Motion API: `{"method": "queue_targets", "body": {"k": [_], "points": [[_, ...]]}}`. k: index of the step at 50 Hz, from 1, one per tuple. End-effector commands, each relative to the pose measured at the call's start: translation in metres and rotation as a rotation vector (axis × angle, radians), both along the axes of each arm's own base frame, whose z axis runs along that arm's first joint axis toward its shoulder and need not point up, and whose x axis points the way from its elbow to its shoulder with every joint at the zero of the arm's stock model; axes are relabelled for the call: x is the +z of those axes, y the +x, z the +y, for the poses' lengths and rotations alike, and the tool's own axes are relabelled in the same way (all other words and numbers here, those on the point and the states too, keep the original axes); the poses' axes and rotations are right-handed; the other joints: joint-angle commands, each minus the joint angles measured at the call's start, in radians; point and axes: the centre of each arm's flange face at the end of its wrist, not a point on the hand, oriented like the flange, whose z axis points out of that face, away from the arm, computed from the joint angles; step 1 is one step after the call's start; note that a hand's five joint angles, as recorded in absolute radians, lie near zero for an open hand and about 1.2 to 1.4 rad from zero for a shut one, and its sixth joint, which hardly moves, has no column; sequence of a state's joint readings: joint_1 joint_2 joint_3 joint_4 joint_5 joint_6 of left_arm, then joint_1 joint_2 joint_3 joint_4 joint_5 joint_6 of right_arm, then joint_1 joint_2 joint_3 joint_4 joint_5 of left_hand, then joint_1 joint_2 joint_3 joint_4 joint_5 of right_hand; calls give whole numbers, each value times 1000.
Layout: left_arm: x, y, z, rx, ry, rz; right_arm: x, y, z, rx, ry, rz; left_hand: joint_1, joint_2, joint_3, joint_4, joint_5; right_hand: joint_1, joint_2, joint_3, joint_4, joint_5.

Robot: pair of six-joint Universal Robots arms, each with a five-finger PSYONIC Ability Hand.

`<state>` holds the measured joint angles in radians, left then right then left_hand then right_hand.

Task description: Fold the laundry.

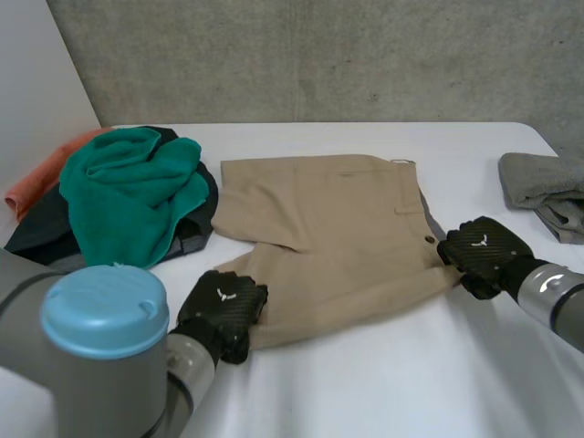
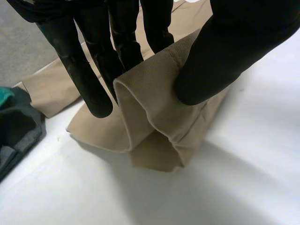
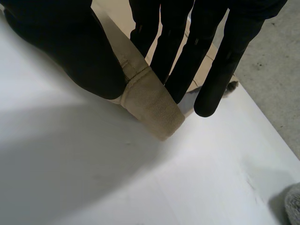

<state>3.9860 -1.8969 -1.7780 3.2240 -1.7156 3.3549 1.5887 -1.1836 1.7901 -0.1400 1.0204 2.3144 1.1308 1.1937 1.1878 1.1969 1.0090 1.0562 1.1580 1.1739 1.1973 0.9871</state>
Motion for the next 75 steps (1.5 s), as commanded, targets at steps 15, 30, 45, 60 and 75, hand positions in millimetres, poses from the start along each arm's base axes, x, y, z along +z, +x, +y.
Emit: {"method": "queue_targets", "body": {"k": [15, 30, 45, 60, 75], "points": [[44, -16, 17, -108, -5, -86, 57, -37, 42, -73, 208, 169, 265, 203, 208, 199, 213, 340, 238, 222, 199, 235], [24, -56, -194, 83, -589, -119, 36, 48, -89, -126, -239, -84, 265, 203, 208, 199, 213, 340, 238, 222, 199, 235], [-6, -79, -231, 54, -701, -3, 1, 83, -136, -242, -348, -193, -956, -1019, -1013, -1022, -1009, -882, -983, -999, -1023, -987], [30, -48, -155, 49, -518, 128, 12, 19, -55, -230, 122, -155, -956, -1019, -1013, -1022, -1009, -713, -815, -831, -854, -818], [41, -45, -131, 34, -487, 166, -19, -17, -83, -319, -7, -35, -956, -1019, -1013, -1022, -1009, 340, 238, 222, 199, 235]]}}
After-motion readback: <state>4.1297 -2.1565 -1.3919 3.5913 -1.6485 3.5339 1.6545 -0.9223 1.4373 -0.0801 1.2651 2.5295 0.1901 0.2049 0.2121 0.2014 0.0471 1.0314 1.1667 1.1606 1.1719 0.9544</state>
